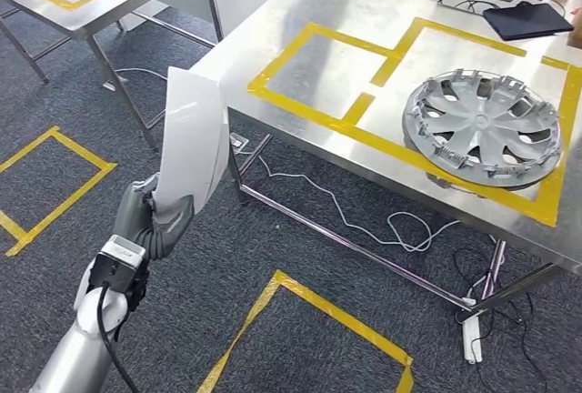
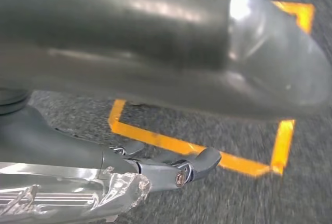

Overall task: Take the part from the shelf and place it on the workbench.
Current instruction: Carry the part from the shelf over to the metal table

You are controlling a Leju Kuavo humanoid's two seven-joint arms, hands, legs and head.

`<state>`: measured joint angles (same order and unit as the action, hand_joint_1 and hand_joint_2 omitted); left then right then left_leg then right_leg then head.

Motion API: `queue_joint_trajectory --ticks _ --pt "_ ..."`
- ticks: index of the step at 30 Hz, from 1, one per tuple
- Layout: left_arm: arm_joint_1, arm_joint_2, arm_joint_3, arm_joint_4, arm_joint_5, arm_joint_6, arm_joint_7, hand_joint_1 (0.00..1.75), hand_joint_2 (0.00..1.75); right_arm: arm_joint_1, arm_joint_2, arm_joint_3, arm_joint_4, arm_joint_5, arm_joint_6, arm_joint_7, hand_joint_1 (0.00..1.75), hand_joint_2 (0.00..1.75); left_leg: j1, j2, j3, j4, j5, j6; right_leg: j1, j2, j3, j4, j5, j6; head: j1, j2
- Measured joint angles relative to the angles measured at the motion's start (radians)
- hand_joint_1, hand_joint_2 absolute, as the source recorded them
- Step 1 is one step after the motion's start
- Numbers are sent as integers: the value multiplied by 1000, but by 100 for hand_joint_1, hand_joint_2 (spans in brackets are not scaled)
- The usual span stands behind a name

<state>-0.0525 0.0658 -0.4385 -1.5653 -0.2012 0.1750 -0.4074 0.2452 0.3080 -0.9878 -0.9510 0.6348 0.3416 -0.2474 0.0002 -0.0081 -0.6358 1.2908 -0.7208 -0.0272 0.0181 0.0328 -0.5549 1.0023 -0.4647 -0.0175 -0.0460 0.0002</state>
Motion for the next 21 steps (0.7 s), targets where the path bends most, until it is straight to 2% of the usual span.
queue_joint_trajectory --ticks 1,2,5,6,7,8,9,10,11,12,13,14,15,16,17,18,20,21 --pt "-1 0 2 5 0 1 0 175 175 7 1 10 -2 -16 -7 8 0 0 0 0 -36 -23 -12 -4 -5 5 35 -4 -24 3 -1 0" --pt "-1 -1 4 10 0 2 0 175 175 14 3 20 -4 -29 -12 14 0 0 0 1 -62 -62 22 -8 -11 10 68 -6 -50 7 -1 0" --pt "-4 -2 6 29 0 4 -1 175 175 37 4 51 -17 -72 -30 35 0 0 5 8 -101 -233 311 -15 -17 21 143 -10 -129 25 -13 -1" --pt "-6 -4 6 34 -1 4 -2 175 175 46 5 64 -26 -93 -38 44 0 0 6 9 -102 -266 370 -12 -16 22 166 -11 -145 31 -19 0" --pt "-11 -6 7 38 -1 5 -3 175 175 55 6 79 -35 -113 -45 52 0 0 8 10 -99 -281 379 -6 -15 22 182 -7 -147 36 -22 0" --pt "-15 -9 7 39 -2 5 -4 175 175 64 8 96 -46 -134 -51 61 0 0 9 9 -85 -278 373 2 -14 20 187 2 -139 43 -22 0" --pt "-20 -12 8 40 -2 5 -5 175 175 71 8 113 -56 -152 -56 67 0 0 12 9 -68 -280 365 10 -13 13 180 35 -118 48 -19 0" --pt "-25 -14 8 42 -2 5 -5 175 175 75 9 130 -65 -168 -60 73 0 0 14 12 -48 -282 354 17 -13 4 148 88 -99 53 -15 0" --pt "-28 -16 8 43 -2 5 -6 175 175 79 9 146 -73 -181 -62 79 0 0 15 15 -27 -284 340 21 -12 -7 106 153 -94 57 -10 0" --pt "-29 -17 8 45 -3 4 -6 175 175 83 9 159 -80 -191 -64 83 0 0 15 18 -5 -286 321 24 -12 -16 55 219 -108 59 -5 0" --pt "-30 -19 8 48 -5 3 -6 175 175 89 9 171 -86 -196 -66 86 0 0 15 23 19 -288 299 25 -12 -21 5 265 -147 58 -2 0" --pt "-31 -20 7 49 -6 2 -6 175 175 96 10 179 -90 -199 -67 88 0 0 15 26 46 -291 277 25 -11 -23 -39 286 -201 57 1 0" --pt "-31 -22 6 52 -7 1 -6 175 175 103 10 187 -93 -203 -69 90 0 0 14 31 77 -293 253 25 -11 -24 -75 285 -253 55 3 0" --pt "-31 -23 6 54 -8 1 -6 175 175 110 10 195 -96 -209 -72 93 0 0 12 36 111 -297 229 26 -11 -25 -104 265 -284 51 6 0" --pt "-32 -25 6 56 -8 0 -6 175 175 116 10 202 -99 -217 -75 97 0 0 10 44 149 -302 204 26 -9 -29 -127 230 -276 46 8 0" --pt "-32 -26 6 59 -8 -1 -6 175 175 123 10 210 -103 -225 -79 101 0 0 7 52 184 -309 178 26 -6 -44 -148 180 -207 38 9 0" --pt "-34 -27 4 69 -8 -3 -5 175 175 135 10 223 -109 -236 -84 108 0 0 2 65 248 -320 128 22 6 -84 -166 96 -10 23 9 0" --pt "-35 -28 3 73 -9 -4 -5 175 175 138 10 229 -113 -240 -86 110 0 0 2 70 278 -327 108 16 12 -93 -162 75 57 18 8 0"
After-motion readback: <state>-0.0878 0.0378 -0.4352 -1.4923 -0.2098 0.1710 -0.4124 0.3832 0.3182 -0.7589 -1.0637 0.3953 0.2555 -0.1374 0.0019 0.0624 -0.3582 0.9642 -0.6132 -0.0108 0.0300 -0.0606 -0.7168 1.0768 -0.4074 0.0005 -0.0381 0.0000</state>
